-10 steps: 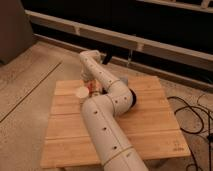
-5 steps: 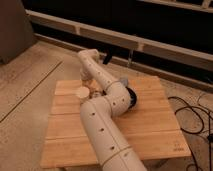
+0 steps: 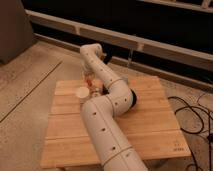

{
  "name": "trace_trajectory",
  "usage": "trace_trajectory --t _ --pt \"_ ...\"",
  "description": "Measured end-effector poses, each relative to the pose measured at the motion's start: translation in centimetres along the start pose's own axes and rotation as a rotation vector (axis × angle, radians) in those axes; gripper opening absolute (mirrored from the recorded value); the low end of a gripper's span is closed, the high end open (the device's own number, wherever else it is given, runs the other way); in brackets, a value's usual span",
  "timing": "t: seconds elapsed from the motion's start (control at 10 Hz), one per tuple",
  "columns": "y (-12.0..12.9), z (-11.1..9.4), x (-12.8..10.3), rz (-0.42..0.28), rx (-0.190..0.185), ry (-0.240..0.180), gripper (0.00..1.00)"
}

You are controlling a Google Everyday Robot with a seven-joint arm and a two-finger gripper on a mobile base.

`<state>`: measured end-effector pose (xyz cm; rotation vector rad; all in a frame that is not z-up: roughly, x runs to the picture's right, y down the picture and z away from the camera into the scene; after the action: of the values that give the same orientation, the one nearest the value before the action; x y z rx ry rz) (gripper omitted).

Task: Place the pepper in the ceramic cup

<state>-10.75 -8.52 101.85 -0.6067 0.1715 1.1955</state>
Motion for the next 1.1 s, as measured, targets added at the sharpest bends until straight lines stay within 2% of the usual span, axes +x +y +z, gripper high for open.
trace_trajectory --t 0.2,0.4,0.9,1.1 --pt "0.4 -1.4 -1.2 -0.012 -0.01 -0.038 0.15" --pt "1.4 -1.7 -1.7 -0.025 -0.025 -0.05 0.15" --pt "1.3 -1.8 -1.7 -0.025 -0.023 -0.049 0.15" --pt "-0.2 -1.7 -0.5 -0.008 -0.002 -0.016 0.15"
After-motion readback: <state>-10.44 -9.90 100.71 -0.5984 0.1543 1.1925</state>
